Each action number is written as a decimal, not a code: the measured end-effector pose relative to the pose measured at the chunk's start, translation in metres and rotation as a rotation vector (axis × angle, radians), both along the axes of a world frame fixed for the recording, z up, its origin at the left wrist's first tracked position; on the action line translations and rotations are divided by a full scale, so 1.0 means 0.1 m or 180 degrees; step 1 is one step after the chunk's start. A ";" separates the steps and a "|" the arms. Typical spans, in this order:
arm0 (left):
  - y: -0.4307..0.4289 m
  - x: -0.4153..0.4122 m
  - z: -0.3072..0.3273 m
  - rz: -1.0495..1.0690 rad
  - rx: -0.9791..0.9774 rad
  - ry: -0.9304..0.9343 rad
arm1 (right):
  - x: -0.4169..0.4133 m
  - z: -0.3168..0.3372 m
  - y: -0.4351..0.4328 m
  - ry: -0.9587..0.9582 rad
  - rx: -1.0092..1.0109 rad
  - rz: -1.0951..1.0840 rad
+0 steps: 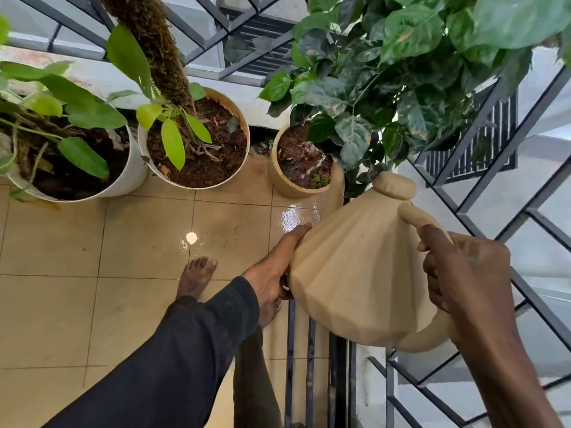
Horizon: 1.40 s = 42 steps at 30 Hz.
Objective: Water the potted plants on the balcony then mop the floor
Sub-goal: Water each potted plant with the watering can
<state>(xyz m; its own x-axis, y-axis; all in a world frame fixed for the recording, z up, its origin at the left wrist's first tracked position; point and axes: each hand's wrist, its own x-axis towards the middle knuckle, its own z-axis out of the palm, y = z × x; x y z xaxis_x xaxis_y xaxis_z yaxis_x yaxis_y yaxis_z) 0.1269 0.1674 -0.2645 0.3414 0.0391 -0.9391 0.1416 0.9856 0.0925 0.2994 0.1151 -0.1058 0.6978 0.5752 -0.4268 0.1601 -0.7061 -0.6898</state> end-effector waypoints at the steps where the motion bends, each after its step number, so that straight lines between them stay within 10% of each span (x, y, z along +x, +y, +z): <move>1: -0.01 0.00 -0.02 0.0014 -0.0014 -0.0006 | 0.00 -0.01 -0.01 0.0019 0.0012 -0.0019; 42: 0.06 -0.06 -0.01 0.0447 0.0459 0.0272 | -0.25 -0.36 -0.55 0.0207 0.0627 0.0232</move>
<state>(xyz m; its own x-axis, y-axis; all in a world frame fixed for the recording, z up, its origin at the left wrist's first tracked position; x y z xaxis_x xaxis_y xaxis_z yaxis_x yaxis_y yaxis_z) 0.1210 0.1737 -0.2651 0.2425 0.2166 -0.9457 0.0172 0.9736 0.2274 0.2745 0.0604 -0.1423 0.6261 0.6998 -0.3439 0.1564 -0.5448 -0.8239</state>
